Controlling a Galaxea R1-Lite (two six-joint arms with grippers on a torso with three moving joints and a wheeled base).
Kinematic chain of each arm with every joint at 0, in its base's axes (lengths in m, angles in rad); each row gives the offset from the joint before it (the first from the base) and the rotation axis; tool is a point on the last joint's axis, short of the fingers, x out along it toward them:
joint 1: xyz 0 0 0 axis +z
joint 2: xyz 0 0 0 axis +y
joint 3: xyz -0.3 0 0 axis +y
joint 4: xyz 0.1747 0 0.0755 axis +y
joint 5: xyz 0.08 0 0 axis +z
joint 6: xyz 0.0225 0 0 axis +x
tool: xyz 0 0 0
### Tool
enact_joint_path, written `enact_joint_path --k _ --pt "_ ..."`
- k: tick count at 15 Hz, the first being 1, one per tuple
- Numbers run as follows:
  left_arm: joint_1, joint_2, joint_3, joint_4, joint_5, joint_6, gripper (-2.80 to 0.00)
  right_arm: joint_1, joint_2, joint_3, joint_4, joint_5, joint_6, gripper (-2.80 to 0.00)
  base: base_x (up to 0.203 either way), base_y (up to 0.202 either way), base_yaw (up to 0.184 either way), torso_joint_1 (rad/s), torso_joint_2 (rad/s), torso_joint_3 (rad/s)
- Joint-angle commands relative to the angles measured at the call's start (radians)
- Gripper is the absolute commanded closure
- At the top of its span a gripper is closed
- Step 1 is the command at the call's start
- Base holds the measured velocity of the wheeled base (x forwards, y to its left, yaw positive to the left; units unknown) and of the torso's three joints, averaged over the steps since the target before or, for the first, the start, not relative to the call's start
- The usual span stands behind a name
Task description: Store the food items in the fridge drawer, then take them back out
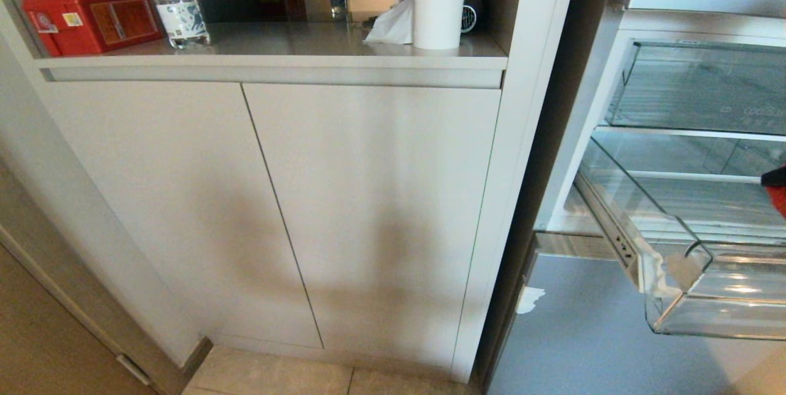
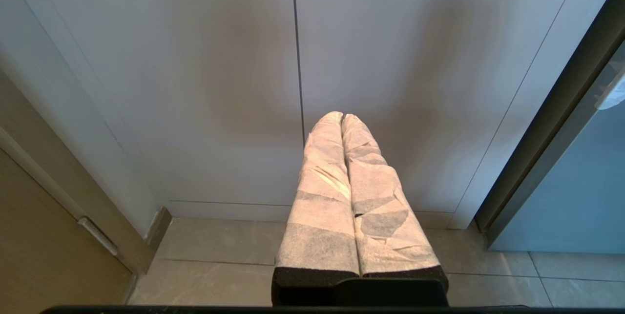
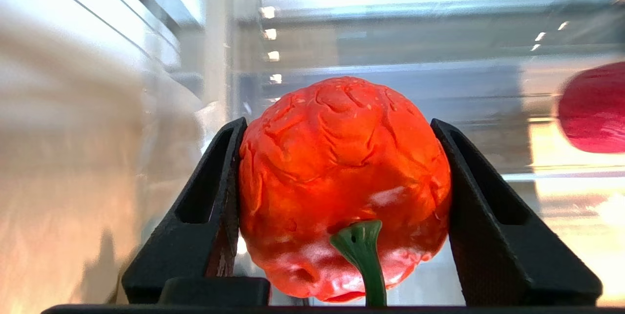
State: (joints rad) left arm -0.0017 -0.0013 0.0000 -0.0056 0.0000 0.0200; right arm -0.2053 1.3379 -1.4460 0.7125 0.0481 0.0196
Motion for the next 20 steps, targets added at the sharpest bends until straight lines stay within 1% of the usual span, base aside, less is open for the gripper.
enact_joint_path --k 1,3,6,7,8,9,10,11,13,15,17,18,19,20 --pt "0.000 0.000 0.002 -0.001 0.000 0.000 0.00 0.000 -0.286 0.174 -0.139 0.004 0.003 0.00 0.000 0.000 0.000 0.000 0.00 0.000" --pt "0.000 0.000 0.002 -0.001 0.000 0.000 0.00 -0.001 -0.432 0.400 -0.393 0.004 0.015 0.00 0.000 0.000 0.000 0.000 0.00 0.000" --pt "0.000 0.000 0.002 -0.001 0.000 0.000 0.00 -0.001 -0.576 0.762 -0.820 0.003 0.030 0.00 0.000 0.000 0.000 0.000 0.00 0.000" --pt "0.000 0.000 0.002 -0.001 0.000 0.000 0.00 -0.001 -0.615 0.875 -0.927 0.004 0.031 0.00 0.000 0.000 0.000 0.000 0.00 0.000" --pt "0.000 0.000 0.002 -0.001 0.000 0.000 0.00 -0.001 -0.663 0.978 -1.007 0.005 0.031 0.00 0.000 0.000 0.000 0.000 0.00 0.000" --pt "0.000 0.000 0.002 -0.001 0.000 0.000 0.00 0.000 -0.735 1.064 -1.057 0.008 0.031 0.00 0.000 0.000 0.000 0.000 0.00 0.000" --pt "0.000 0.000 0.002 -0.001 0.000 0.000 0.00 0.000 -0.799 1.135 -1.080 0.014 0.028 0.00 0.000 0.000 0.000 0.000 0.00 0.000" --pt "0.000 0.000 0.002 -0.001 0.000 0.000 0.00 0.003 -0.857 1.186 -1.076 0.019 0.013 0.00 0.000 0.000 0.000 0.000 0.00 0.000" --pt "0.000 0.000 0.002 -0.001 0.000 0.000 0.00 0.044 -0.946 1.336 -1.055 0.015 -0.027 0.00 0.000 0.000 0.000 0.000 0.00 0.000" --pt "0.000 0.000 0.002 -0.001 0.000 0.001 0.00 0.081 -1.048 1.430 -1.010 0.010 -0.040 0.00 0.000 0.000 0.000 0.000 0.00 0.000" --pt "0.000 0.000 0.002 -0.002 0.000 -0.015 0.00 0.094 -1.058 1.446 -0.878 0.007 -0.037 0.00 0.000 0.000 0.000 0.000 0.00 0.000" --pt "0.000 0.000 0.002 -0.002 0.000 -0.015 0.00 0.097 -1.057 1.447 -0.851 0.009 -0.060 0.00 0.000 0.000 0.000 0.000 0.00 0.000" --pt "0.000 0.000 0.002 -0.002 0.000 -0.015 0.00 0.116 -1.059 1.447 -0.814 0.010 -0.086 0.00 0.000 0.000 0.000 0.000 0.00 0.000" --pt "-0.001 0.000 0.002 -0.002 0.000 -0.015 0.00 0.159 -1.066 1.446 -0.784 0.004 -0.101 0.00 0.000 0.000 0.000 0.000 0.00 0.000"
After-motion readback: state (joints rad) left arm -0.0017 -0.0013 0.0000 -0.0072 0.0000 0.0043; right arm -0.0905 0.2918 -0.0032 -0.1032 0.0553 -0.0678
